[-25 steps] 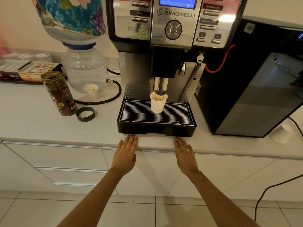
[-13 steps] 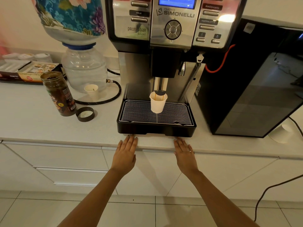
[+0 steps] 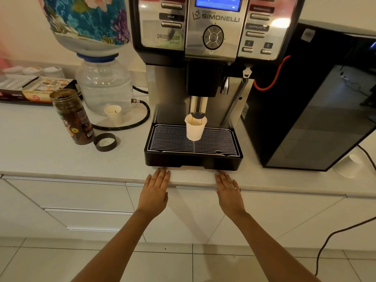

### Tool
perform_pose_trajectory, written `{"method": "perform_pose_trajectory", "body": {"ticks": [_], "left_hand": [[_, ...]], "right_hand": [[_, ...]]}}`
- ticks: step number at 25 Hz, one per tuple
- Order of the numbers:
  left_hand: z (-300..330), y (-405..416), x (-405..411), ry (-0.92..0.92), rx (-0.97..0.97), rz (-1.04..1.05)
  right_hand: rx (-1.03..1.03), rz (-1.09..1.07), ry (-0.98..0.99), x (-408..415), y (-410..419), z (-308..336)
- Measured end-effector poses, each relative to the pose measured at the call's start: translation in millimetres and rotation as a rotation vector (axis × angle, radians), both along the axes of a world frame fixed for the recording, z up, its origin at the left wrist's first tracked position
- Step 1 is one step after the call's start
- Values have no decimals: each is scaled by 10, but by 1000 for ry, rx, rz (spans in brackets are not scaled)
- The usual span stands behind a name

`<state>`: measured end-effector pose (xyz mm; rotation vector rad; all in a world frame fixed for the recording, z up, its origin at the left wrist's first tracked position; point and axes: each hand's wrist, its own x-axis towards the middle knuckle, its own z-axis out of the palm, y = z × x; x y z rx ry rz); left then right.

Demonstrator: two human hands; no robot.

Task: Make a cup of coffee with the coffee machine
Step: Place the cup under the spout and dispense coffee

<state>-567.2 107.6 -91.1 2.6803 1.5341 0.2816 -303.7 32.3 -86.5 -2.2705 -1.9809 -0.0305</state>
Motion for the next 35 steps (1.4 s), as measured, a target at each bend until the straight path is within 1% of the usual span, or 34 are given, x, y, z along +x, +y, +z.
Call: {"method": "perform_pose_trajectory", "body": {"ticks": [8,15,23,27,35], "left_hand": [[-9,9,0,31,4,2],[-3,0,5,7,6,1],[-5,-1,6,42,0,9],[14,-9,10,20,0,5],[13,-2,4,45,-8,7]], "right_hand": [[14,6,10,-8,-5,17],[10,10,8,-3,-5,16],[4,11,6,-6,-1,26],[-4,8,2,2,-2,17],[1,13,2,-6,-2,32]]}}
